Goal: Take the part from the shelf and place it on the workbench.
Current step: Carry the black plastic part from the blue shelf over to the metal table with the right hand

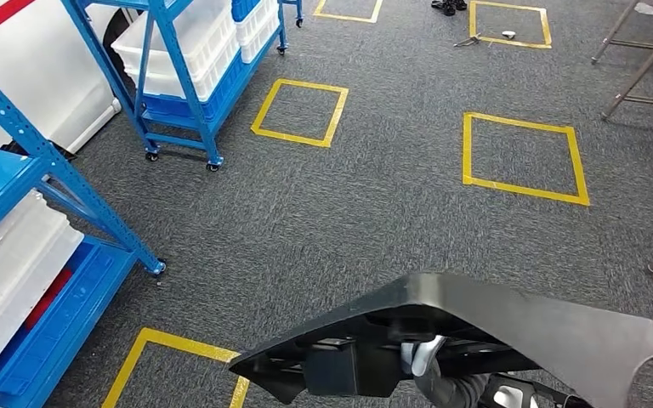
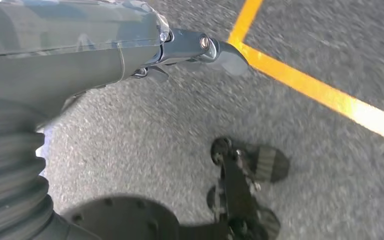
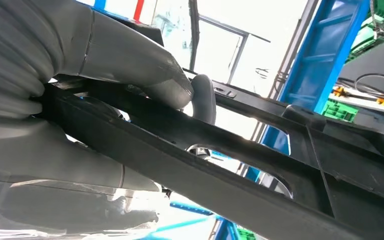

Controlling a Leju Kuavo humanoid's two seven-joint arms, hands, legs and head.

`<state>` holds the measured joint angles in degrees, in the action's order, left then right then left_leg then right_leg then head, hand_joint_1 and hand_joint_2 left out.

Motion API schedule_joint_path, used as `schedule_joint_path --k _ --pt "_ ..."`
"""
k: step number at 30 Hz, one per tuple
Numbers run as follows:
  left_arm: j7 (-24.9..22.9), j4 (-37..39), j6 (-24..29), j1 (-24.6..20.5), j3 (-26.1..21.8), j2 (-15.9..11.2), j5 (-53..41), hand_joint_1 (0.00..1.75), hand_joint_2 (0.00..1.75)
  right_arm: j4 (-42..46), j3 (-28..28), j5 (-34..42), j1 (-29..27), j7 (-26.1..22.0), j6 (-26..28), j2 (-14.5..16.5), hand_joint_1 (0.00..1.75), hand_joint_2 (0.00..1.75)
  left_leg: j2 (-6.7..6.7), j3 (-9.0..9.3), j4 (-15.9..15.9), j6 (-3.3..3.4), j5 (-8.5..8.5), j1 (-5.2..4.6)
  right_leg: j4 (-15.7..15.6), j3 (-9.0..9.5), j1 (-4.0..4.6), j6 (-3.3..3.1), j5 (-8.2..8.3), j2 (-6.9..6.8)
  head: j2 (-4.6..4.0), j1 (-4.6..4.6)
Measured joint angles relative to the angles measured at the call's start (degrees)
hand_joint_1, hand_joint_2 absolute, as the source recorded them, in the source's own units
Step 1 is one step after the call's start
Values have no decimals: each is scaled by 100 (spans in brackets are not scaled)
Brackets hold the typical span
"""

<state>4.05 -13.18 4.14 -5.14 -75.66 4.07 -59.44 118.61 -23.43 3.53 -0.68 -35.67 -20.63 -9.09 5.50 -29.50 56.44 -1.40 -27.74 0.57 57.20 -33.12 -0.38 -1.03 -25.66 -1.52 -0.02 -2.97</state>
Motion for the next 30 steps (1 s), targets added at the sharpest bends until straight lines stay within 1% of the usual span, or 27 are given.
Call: schedule_joint_path --k 1,2,4,5,6,7,8,10,11,12,13,14,15,17,18,19,20,21,22,23,24,25,26,27,28,29,30 --pt "19 0 8 -14 1 16 7 0 175 -49 -1 47 55 1 -43 3 175 175 -102 -53 153 -27 -113 10 -19 4 -18 -36 17 56 0 -1" --pt "35 0 26 -21 2 26 9 0 175 -114 -1 113 138 3 -95 14 175 175 -241 -169 432 -49 -285 22 -33 6 -35 -68 32 113 0 -1" --pt "52 0 72 -19 2 25 31 0 175 -264 -2 254 344 21 -181 68 175 175 -458 -549 1260 -74 -685 28 -29 -16 -29 -105 45 243 0 -1" --pt "56 0 90 -16 2 17 46 0 175 -323 -3 306 429 39 -201 110 175 175 -493 -715 1592 -81 -793 28 -24 -23 -25 -110 48 314 0 -1" --pt "55 0 98 -15 2 6 60 0 175 -365 -3 344 496 59 -207 154 175 175 -507 -799 1737 -81 -788 27 -18 -26 -22 -111 51 383 0 -1" --pt "48 0 101 -17 2 -8 70 0 175 -390 -3 373 549 82 -205 202 175 175 -517 -760 1623 -72 -654 27 -10 -21 -20 -109 52 454 0 -1" --pt "40 0 103 -18 2 -25 71 0 175 -403 -2 396 594 105 -205 248 175 175 -549 -611 1283 -56 -430 28 -1 -12 -20 -103 51 524 0 -1" --pt "30 -1 110 -18 2 -76 75 0 175 -412 1 437 656 141 -228 326 175 175 -793 -232 416 -6 -28 35 21 -11 -17 -76 49 650 0 -1" --pt "37 -2 118 -17 1 -104 85 0 175 -415 3 453 675 154 -244 358 175 175 -909 -108 141 14 63 35 31 -29 -21 -49 55 705 0 -1" --pt "47 -3 127 -17 1 -130 97 0 175 -422 5 462 683 161 -252 386 175 175 -993 -59 17 32 80 31 37 -55 -29 -14 67 760 0 -1" --pt "60 -5 136 -18 0 -157 110 0 175 -432 8 463 682 164 -247 415 175 175 -988 -51 -3 46 73 25 36 -81 -36 27 84 819 0 -1" --pt "72 -8 145 -19 -1 -178 120 0 175 -444 9 452 673 161 -229 440 175 175 -926 -48 -20 74 90 34 27 -98 -42 69 98 878 0 -1" --pt "80 -9 150 -24 -1 -193 126 0 175 -455 10 436 659 150 -211 458 175 175 -858 -39 -53 111 111 45 50 -118 -36 101 82 857 0 -1" --pt "95 -11 158 -27 -1 -213 143 0 175 -476 14 401 642 117 -179 478 175 175 -701 -12 -125 192 151 72 362 -272 -13 143 -120 597 0 1" --pt "96 -12 168 -21 -3 -220 152 0 175 -489 16 389 628 100 -171 486 175 175 -619 -6 -136 214 156 62 712 -445 -18 155 -310 408 0 1" --pt "92 -13 181 -11 -5 -229 161 0 175 -506 19 378 609 85 -166 494 175 175 -539 -10 -137 226 153 53 1126 -651 -27 172 -503 282 0 1" --pt "81 -13 194 -1 -7 -237 166 0 175 -524 24 371 578 74 -165 504 175 175 -460 -14 -135 225 148 44 1485 -830 -40 192 -635 218 0 1" --pt "68 -13 203 5 -9 -248 166 0 175 -544 34 362 539 65 -169 511 175 175 -381 -14 -131 222 140 39 1684 -930 -52 207 -669 186 0 1" --pt "54 -13 207 5 -10 -259 166 0 175 -563 48 351 500 58 -171 515 175 175 -311 -9 -127 213 130 37 1639 -900 -60 215 -585 163 0 1" --pt "43 -13 211 3 -10 -267 165 0 175 -579 63 336 460 50 -170 517 175 175 -247 3 -120 200 115 37 1350 -740 -64 213 -410 124 0 1" --pt "36 -13 220 1 -10 -277 164 0 175 -590 83 314 415 39 -167 518 175 175 -189 22 -111 181 94 35 910 -495 -61 199 -217 27 0 1" --pt "31 -13 233 0 -10 -288 166 0 175 -597 103 287 361 28 -168 519 175 175 -140 40 -97 153 68 21 505 -267 -38 166 -90 -108 0 0" --pt "34 -14 246 1 -11 -301 172 0 175 -600 127 260 293 18 -177 520 175 175 -99 58 -84 121 43 7 204 -105 -17 130 -16 -206 0 0" --pt "44 -15 258 2 -11 -318 177 0 175 -600 158 230 208 9 -197 521 175 175 -56 74 -75 85 21 -6 56 -28 12 92 -8 -267 0 1" --pt "58 -16 264 3 -11 -335 180 0 175 -597 197 204 113 3 -221 522 175 175 -9 88 -74 49 6 -15 41 -29 39 57 -30 -249 0 0" --pt "75 -19 267 1 -11 -352 182 0 175 -588 237 184 19 -1 -243 522 175 175 46 107 -77 14 -8 -11 34 -39 36 26 -23 -170 0 0" --pt "91 -21 268 -4 -11 -369 180 0 175 -575 273 168 -63 -3 -259 526 175 175 44 118 -60 -21 -44 1 25 -38 28 -7 -16 -104 0 0"
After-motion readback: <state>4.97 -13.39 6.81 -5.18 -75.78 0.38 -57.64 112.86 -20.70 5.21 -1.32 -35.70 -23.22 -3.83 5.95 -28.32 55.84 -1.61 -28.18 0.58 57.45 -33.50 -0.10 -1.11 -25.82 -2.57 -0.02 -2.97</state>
